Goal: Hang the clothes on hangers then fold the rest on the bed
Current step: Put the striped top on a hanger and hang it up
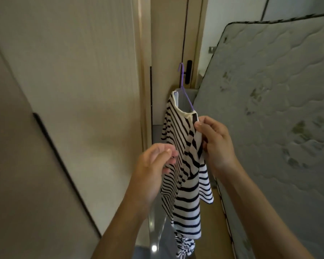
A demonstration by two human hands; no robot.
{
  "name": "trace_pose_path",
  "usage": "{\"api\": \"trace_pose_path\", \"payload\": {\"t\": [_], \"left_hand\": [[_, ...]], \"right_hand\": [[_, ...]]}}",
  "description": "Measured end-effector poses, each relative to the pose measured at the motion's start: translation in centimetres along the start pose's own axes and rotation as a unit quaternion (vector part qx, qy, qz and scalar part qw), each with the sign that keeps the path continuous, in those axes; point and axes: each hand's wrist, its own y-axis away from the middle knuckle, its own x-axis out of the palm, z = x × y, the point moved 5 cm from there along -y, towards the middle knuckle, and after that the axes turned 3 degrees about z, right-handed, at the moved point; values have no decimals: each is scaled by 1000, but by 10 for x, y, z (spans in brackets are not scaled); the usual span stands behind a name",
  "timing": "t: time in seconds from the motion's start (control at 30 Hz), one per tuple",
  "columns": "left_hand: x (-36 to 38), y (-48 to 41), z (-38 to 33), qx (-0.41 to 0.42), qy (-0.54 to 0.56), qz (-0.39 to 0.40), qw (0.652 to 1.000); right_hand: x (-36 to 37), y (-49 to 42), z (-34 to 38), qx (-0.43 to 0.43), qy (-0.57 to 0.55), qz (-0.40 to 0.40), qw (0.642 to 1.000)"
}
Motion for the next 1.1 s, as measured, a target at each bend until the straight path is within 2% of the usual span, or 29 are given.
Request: {"api": "trace_pose_path", "payload": {"t": [0.23,0.4,0.67,0.83,1.0,1.1], "left_hand": [[6,-122,2,19,6,28,999],[6,-187,10,25,3,-17,1000],[21,-280,40,7,22,-86,996],[32,-343,60,-10,18,-187,982],[17,-395,67,-15,31,-318,947],[-1,-410,70,-20,15,-361,932]], "right_hand": [[3,-121,-36,-11,-5,-6,1000],[0,-187,-56,-15,-6,-7,1000],[-9,-304,-116,-1,-22,58,998],[-4,-387,-164,35,-42,130,990],[23,-462,-186,39,-53,219,973],[44,-492,-196,37,-55,262,963]]}}
